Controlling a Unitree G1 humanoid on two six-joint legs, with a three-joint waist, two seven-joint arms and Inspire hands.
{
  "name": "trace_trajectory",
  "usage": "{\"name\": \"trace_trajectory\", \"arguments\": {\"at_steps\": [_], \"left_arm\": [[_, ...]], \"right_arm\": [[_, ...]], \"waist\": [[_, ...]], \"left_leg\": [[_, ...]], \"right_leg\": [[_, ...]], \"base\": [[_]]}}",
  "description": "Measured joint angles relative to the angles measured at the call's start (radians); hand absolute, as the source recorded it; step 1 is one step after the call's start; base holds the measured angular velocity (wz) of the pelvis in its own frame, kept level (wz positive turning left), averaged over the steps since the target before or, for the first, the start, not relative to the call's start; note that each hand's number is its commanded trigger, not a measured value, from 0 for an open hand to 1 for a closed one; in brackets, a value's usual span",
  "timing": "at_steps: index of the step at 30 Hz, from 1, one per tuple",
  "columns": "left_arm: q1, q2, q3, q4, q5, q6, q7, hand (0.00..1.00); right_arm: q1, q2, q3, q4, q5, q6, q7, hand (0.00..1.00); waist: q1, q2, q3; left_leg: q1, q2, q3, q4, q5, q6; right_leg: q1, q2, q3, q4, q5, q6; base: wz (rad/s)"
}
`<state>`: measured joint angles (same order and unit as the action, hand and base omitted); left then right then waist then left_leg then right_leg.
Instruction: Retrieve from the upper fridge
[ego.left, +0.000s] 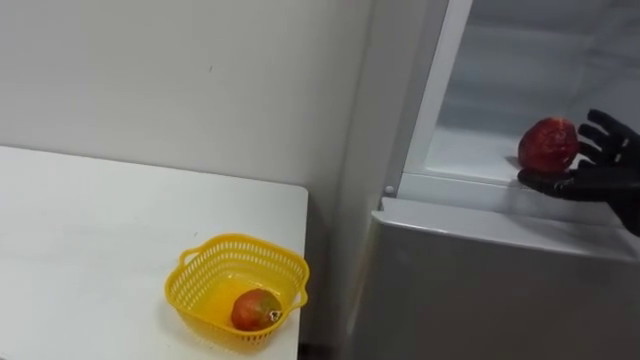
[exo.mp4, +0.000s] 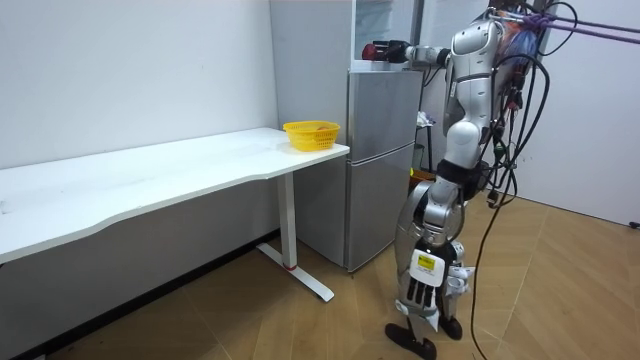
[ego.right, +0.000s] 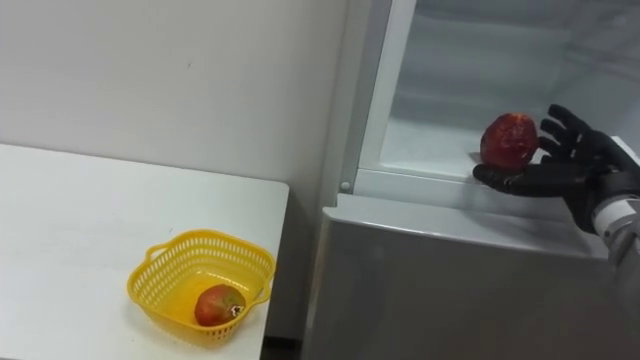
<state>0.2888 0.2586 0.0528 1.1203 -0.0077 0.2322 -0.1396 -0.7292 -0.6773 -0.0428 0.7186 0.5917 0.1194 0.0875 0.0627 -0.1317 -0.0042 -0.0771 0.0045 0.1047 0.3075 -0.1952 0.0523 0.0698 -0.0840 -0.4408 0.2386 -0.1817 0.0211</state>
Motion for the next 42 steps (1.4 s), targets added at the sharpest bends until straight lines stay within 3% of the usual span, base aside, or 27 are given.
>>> {"name": "trace_trajectory", "arguments": {"at_steps": [9,15,20,30,42], "left_arm": [[-0.002,0.0,-0.003,0.001,-0.001,-0.001,0.0,0.0],[-0.003,0.001,-0.038,0.0,-0.002,-0.001,0.005,0.0],[-0.003,0.003,-0.038,-0.002,-0.002,-0.007,-0.002,0.0],[0.001,0.003,-0.038,0.0,-0.001,-0.012,-0.008,0.0],[-0.002,0.003,-0.039,0.009,-0.001,-0.007,-0.008,0.0]], "right_arm": [[-0.026,0.0,0.006,0.015,0.0,-0.013,-0.007,0.0],[-0.035,0.0,0.028,0.021,-0.012,-0.044,-0.044,0.0],[-0.035,0.0,0.041,0.017,-0.029,-0.063,-0.059,0.0],[-0.043,0.0,0.051,0.008,-0.03,-0.063,-0.116,0.0],[-0.066,0.005,0.072,0.007,-0.06,-0.057,-0.144,0.0]], "waist": [[0.006,0.003,0.0015],[0.021,0.004,0.0027],[0.021,0.005,0.0022],[0.026,0.014,-0.0014],[0.032,0.025,0.0012]], "left_leg": [[-0.024,0.0,0.001,0.001,0.006,-0.007],[-0.043,0.002,0.005,0.002,0.016,-0.009],[-0.06,0.012,0.011,0.017,0.019,-0.011],[-0.077,0.02,0.014,0.025,0.022,-0.014],[-0.08,0.022,0.015,0.019,0.031,-0.018]], "right_leg": [[-0.033,-0.004,0.001,0.019,-0.006,-0.013],[-0.056,-0.013,-0.001,0.019,-0.02,-0.029],[-0.062,-0.007,-0.011,0.018,-0.027,-0.026],[-0.072,-0.004,-0.024,0.02,-0.027,-0.03],[-0.083,-0.003,-0.024,0.027,-0.029,-0.036]], "base": [[0.0],[0.0],[0.01],[0.02],[0.0]]}}
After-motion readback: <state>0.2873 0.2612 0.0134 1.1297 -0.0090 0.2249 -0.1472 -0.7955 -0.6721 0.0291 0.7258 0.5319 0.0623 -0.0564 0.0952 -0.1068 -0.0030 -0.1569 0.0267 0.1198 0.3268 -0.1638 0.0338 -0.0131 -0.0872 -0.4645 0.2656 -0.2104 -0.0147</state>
